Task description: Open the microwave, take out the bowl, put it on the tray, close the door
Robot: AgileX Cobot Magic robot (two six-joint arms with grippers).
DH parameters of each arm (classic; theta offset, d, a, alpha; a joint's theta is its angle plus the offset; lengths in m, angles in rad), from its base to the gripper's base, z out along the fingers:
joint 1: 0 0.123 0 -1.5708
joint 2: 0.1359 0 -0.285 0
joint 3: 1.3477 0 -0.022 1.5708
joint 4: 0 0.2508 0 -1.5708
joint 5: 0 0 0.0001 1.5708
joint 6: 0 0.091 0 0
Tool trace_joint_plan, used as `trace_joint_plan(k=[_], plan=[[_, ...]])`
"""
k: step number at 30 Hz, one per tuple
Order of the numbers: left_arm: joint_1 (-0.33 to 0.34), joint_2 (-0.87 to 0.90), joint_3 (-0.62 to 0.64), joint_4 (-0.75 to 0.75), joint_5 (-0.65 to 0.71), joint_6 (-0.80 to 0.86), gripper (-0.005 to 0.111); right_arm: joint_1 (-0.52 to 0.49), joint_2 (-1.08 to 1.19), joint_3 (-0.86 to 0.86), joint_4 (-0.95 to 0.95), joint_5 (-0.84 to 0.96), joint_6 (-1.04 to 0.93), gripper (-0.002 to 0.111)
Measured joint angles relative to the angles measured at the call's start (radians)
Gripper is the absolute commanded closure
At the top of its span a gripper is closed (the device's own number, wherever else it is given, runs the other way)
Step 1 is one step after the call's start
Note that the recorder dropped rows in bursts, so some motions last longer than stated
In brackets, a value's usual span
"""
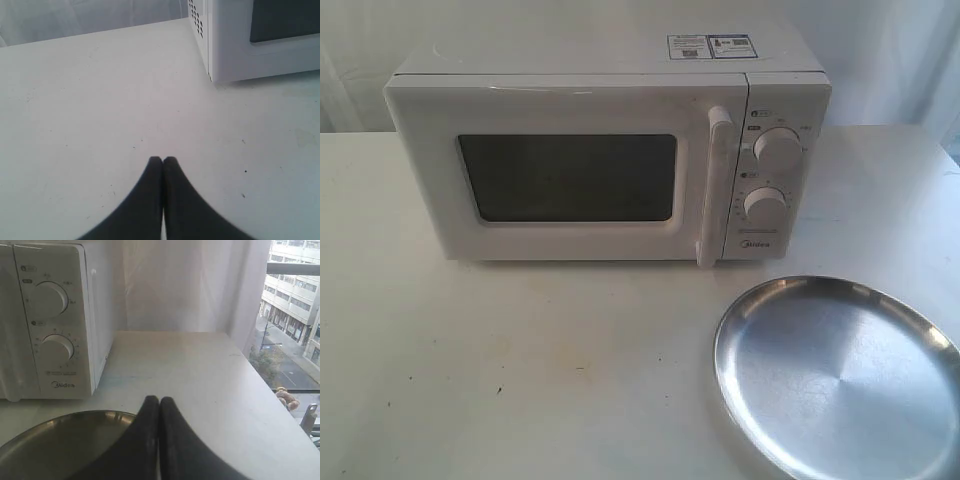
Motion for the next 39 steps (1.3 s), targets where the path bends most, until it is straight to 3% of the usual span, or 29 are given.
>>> trace_joint_plan(k=[8,14,24,31,39], plan=[[0.000,0.000,0.000,0.000,0.000,0.000,0.107,0.000,0.000,0.000,0.005,-0.049,0.029,0.108],[0.000,0.000,0.000,0.000,0.000,0.000,0.107,0.000,0.000,0.000,0.041,-0.245,0.353,0.108],[0.000,0.000,0.000,0.000,0.000,0.000,0.107,0.000,0.000,0.000,0.051,-0.525,0.620,0.108],[0.000,0.000,0.000,0.000,0.000,0.000,0.107,0.000,0.028,-0.057,-0.336,-0.841,0.950,0.108],[0.000,0.000,0.000,0.000,0.000,0.000,0.107,0.000,0.422,-0.371,-0.639,-0.991,0.995,0.108]])
